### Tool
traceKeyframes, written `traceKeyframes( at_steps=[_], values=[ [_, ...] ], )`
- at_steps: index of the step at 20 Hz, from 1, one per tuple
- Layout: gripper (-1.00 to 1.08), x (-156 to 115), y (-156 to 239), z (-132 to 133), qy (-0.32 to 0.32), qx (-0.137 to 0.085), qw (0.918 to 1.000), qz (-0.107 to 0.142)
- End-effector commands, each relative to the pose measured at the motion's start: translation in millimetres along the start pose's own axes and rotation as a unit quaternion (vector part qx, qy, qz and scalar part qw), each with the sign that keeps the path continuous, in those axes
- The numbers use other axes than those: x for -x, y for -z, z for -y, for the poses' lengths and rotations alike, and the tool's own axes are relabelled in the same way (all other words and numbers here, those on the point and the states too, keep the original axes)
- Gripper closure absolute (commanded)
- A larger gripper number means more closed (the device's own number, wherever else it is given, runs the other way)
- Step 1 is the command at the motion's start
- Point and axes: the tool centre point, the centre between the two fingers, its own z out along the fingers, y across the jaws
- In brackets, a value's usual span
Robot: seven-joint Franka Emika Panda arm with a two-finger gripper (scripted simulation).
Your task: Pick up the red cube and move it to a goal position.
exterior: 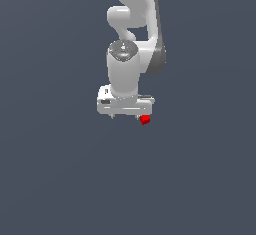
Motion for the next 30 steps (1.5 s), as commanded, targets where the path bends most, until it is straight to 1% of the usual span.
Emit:
traceKeyframes(
  at_steps=[1, 8, 15, 23, 30],
  values=[
    [-0.92, 0, 0, 0, 0.0, 0.0, 1.0, 0.0],
    [-0.92, 6, -12, 10, 0.015, 0.0, 0.9999, 0.0],
    [-0.92, 26, -47, 37, 0.061, -0.001, 0.9982, -0.001],
    [-0.92, 64, -106, 78, 0.134, -0.003, 0.9909, -0.001],
    [-0.92, 85, -137, 96, 0.172, -0.003, 0.9851, -0.001]
  ],
)
